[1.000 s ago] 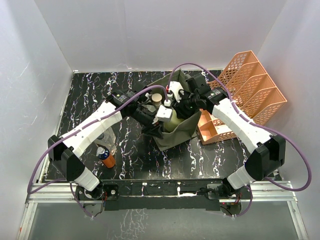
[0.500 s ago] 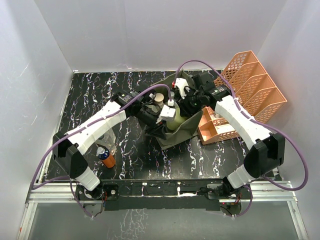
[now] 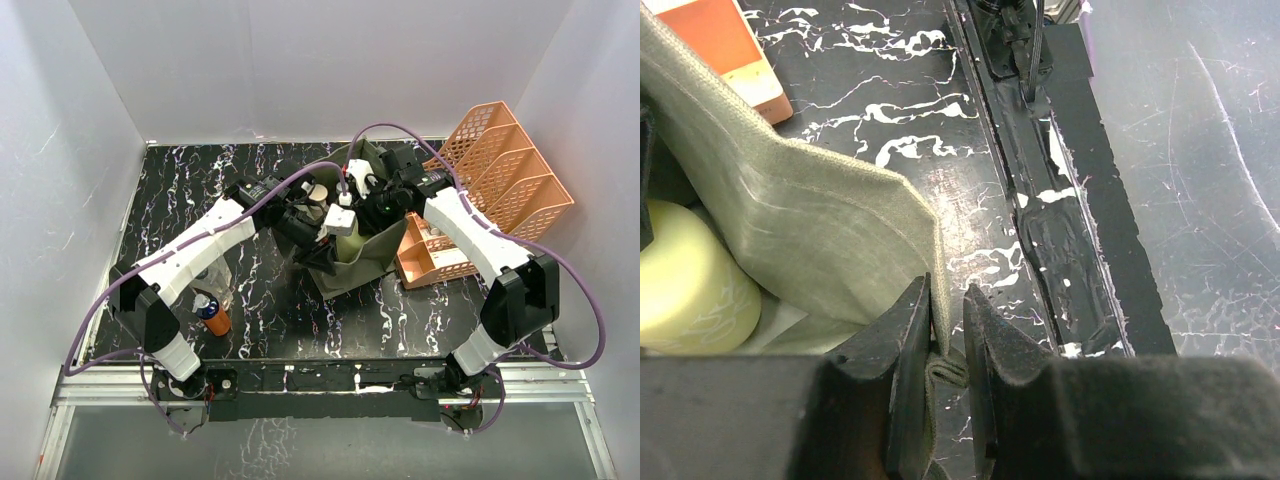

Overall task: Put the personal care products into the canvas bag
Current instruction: Place the care product in the canvas bag.

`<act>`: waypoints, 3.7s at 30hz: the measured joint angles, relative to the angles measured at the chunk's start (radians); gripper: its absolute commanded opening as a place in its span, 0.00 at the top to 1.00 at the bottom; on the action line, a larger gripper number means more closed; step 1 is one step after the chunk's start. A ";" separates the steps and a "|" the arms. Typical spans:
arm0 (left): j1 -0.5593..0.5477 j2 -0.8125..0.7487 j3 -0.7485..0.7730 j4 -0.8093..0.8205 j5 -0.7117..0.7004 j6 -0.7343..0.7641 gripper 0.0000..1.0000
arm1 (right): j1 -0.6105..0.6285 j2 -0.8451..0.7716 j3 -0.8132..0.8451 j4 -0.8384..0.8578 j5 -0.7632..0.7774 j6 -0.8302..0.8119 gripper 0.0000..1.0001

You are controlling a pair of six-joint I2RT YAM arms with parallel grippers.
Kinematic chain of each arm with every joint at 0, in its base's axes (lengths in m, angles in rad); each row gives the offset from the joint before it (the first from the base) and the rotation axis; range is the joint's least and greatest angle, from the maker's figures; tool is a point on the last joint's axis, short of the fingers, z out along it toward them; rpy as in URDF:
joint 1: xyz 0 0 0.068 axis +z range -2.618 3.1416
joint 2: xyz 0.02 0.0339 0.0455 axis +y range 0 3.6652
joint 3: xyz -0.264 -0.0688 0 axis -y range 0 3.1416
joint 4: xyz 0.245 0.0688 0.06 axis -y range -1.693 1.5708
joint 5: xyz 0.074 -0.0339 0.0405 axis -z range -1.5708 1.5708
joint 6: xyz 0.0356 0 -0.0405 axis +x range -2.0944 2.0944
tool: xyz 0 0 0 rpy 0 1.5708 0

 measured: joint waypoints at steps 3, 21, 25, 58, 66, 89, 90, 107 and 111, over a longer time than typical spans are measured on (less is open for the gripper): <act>0.000 0.003 0.003 -0.003 0.000 -0.002 1.00 | 0.001 0.003 0.000 0.000 0.013 0.003 0.92; 0.000 0.007 0.032 -0.006 -0.006 -0.002 1.00 | 0.005 0.009 -0.048 -0.034 0.050 -0.085 0.83; -0.002 0.007 0.010 -0.003 0.000 -0.001 1.00 | 0.005 0.009 -0.048 -0.036 0.050 -0.103 0.83; -0.003 0.007 0.006 0.013 -0.005 -0.020 0.99 | 0.020 0.045 0.021 -0.113 0.096 -0.134 0.50; -0.003 0.008 0.010 0.015 -0.009 -0.024 0.99 | 0.016 0.042 0.069 -0.085 0.067 -0.129 0.41; -0.003 0.040 0.100 -0.046 -0.019 0.004 0.54 | 0.010 -0.031 0.327 0.014 -0.036 0.006 0.41; -0.003 0.040 0.112 -0.052 -0.021 0.000 0.50 | 0.010 -0.031 0.332 0.022 -0.041 0.011 0.41; 0.264 -0.105 0.264 -0.082 -0.143 -0.145 0.21 | 0.010 -0.031 0.391 0.065 -0.093 0.051 0.40; 0.475 -0.264 0.159 -0.089 -0.235 -0.142 0.22 | 0.010 -0.031 0.391 0.063 -0.093 0.051 0.40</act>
